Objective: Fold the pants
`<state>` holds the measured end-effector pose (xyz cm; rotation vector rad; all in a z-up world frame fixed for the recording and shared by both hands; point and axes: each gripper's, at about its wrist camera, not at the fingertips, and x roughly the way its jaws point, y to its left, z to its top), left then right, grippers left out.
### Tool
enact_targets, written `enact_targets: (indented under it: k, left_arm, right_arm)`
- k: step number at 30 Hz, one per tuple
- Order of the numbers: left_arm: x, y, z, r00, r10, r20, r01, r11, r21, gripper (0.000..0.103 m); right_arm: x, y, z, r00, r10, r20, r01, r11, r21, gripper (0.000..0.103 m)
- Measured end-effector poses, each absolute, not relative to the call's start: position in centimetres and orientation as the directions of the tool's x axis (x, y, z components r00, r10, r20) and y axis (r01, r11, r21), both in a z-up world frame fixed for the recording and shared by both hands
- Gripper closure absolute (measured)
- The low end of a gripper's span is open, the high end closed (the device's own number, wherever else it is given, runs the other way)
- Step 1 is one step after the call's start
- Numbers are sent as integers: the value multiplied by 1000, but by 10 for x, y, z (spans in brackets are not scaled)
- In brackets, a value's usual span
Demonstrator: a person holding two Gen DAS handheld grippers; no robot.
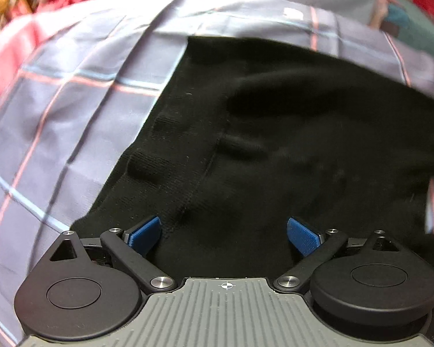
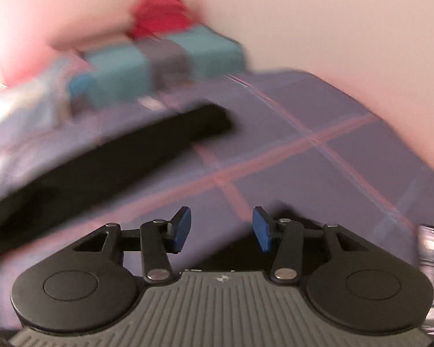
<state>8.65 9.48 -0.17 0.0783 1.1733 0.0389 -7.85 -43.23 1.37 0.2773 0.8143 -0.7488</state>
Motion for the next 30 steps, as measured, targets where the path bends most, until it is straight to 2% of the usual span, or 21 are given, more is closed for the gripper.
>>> enact_targets:
  k: [3,4,6,8,10,12,14,16,17,18,20,22,25,27,29,30]
  left_arm:
    - [85,81,-5,398,114,-910,65,986,152,0]
    - [85,80,-6,399,116,-910,62,986,153,0]
    - [86,83,-7,392,107,-914,41,990,134,0]
    - [85,86,-9,389,98,-916,38,992,123,0]
    - [84,85,-9,393,99,-914,49,990,129,0]
    - [83,84,-10,397,101,-912,47,990,130,0]
    - [84,84,-11,396,104,-912,46,990,133,0]
    - [84,84,-11,395,102,-913,50,990,132,0]
    - [84,85,-12,394,99,-914,50,990,129,0]
    - [84,85,-11,394,98,-914,49,991,127,0]
    - [84,85,-10,393,98,-914,49,991,128,0]
    - [82,84,-6,396,103,-913,40,991,129,0]
    - [71,84,7,426,110,-898,23,991,133,0]
    - [59,83,15,452,97,-887,16,993,117,0]
    - [53,80,11,435,66,-898,45,995,95,0]
    - [51,79,5,423,73,-903,60,992,108,0]
  right_arm:
    - [-78,-440,-10,410,-467,-784,662,743,-96,50]
    - [-80,-441,-16,433,-473,-767,650,754,-98,51]
    - [-80,-440,-16,475,-450,-756,626,777,-69,99]
    - [-74,-444,-4,466,-515,-720,684,726,-77,99]
    - [-83,-459,5,474,-546,-691,746,666,-15,99]
    - [-70,-474,-14,425,-488,-762,759,651,6,99]
    - [-71,-470,-12,422,-524,-740,758,651,-29,98]
    - [-69,-456,5,406,-594,-695,780,622,-76,78]
    - [-72,-444,15,409,-632,-658,780,617,-108,61]
    - [-75,-428,22,446,-633,-633,759,642,-107,57]
    - [-79,-396,32,560,-506,-656,659,752,-17,57]
    - [-81,-357,36,663,-301,-685,503,858,109,57]
    - [-89,-308,31,741,45,-670,292,877,382,53]
    - [-93,-295,17,727,196,-658,251,816,521,49]
    - [-98,-295,-2,680,250,-690,274,786,554,51]
    - [-103,-302,-11,663,211,-718,321,786,528,78]
